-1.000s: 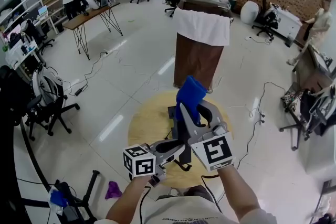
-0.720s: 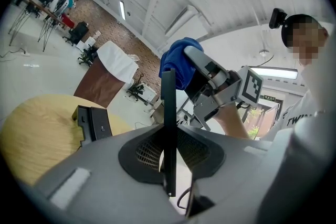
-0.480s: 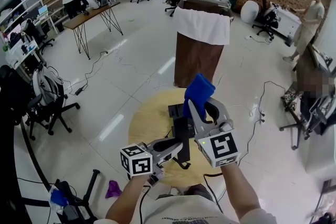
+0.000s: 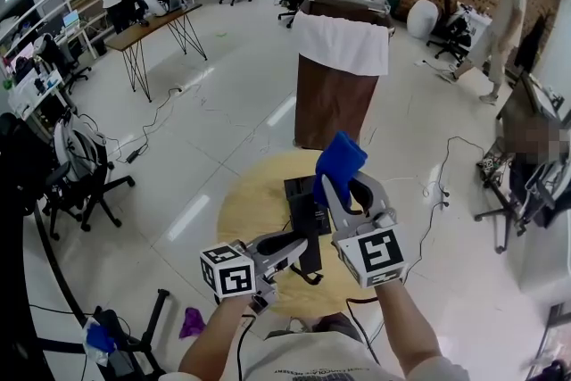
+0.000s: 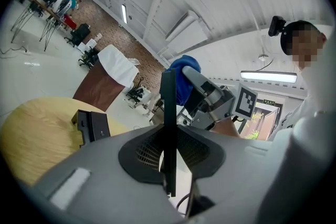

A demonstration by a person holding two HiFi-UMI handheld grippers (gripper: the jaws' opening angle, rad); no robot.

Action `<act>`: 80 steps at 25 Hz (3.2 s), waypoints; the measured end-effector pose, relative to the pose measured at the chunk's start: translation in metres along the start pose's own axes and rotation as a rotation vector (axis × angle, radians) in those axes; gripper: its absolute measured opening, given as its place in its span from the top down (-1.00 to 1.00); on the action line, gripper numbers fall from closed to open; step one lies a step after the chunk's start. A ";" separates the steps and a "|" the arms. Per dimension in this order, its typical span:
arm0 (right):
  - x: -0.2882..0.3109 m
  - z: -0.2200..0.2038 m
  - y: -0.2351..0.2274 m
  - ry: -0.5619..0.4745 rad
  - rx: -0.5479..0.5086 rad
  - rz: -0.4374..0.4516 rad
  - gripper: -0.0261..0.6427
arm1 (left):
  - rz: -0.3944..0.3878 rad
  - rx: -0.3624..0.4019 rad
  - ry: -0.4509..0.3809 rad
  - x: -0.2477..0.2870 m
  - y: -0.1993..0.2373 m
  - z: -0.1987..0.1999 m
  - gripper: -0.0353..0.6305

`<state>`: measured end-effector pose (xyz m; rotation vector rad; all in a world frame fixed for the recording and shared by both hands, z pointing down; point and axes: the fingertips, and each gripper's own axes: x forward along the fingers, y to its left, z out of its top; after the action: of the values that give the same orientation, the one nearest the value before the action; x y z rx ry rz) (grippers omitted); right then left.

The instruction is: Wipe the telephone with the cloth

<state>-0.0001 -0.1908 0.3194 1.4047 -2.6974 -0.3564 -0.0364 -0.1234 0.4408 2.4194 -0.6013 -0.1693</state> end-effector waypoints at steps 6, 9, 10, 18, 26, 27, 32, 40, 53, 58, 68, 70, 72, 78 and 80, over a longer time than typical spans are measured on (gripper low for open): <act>-0.004 -0.012 0.005 0.020 0.016 0.004 0.74 | -0.007 -0.019 -0.020 -0.003 0.002 0.008 0.71; -0.007 -0.017 0.007 0.025 0.027 0.009 0.74 | -0.004 -0.022 -0.029 -0.003 0.003 0.012 0.71; -0.008 -0.018 0.009 0.026 0.030 0.012 0.74 | -0.003 -0.024 -0.034 -0.003 0.003 0.014 0.71; -0.018 -0.029 0.017 0.048 0.050 0.023 0.74 | 0.011 -0.015 -0.071 -0.006 0.006 0.033 0.71; -0.028 -0.039 0.022 0.062 0.073 0.039 0.74 | 0.019 -0.009 -0.108 -0.005 0.007 0.052 0.71; -0.029 -0.042 0.023 0.065 0.076 0.041 0.74 | 0.018 -0.008 -0.113 -0.005 0.007 0.054 0.71; -0.035 -0.054 0.028 0.091 0.088 0.051 0.74 | 0.031 0.004 -0.126 -0.006 0.007 0.066 0.71; -0.045 -0.067 0.033 0.118 0.104 0.056 0.74 | 0.027 0.005 -0.146 -0.006 0.007 0.077 0.71; -0.050 -0.085 0.029 0.127 0.323 0.185 0.74 | -0.093 0.016 -0.074 -0.002 -0.016 0.072 0.71; -0.043 -0.087 0.038 0.116 0.426 0.250 0.74 | -0.143 0.019 -0.038 0.001 -0.024 0.063 0.71; -0.037 -0.084 0.039 0.092 0.537 0.301 0.74 | -0.174 0.016 0.004 0.002 -0.027 0.050 0.71; -0.035 -0.081 0.039 0.086 0.539 0.300 0.74 | -0.178 0.016 0.013 0.003 -0.029 0.048 0.71; -0.034 -0.077 0.038 0.078 0.538 0.296 0.74 | -0.181 0.015 0.021 0.003 -0.030 0.045 0.71; -0.029 -0.070 0.031 0.058 0.527 0.280 0.74 | -0.197 0.002 0.040 0.003 -0.031 0.035 0.71; -0.027 -0.068 0.029 0.055 0.516 0.278 0.74 | -0.200 0.000 0.047 0.005 -0.031 0.031 0.71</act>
<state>0.0043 -0.1638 0.3935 1.0676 -3.0079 0.4194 -0.0287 -0.1213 0.3977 2.4739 -0.3371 -0.1951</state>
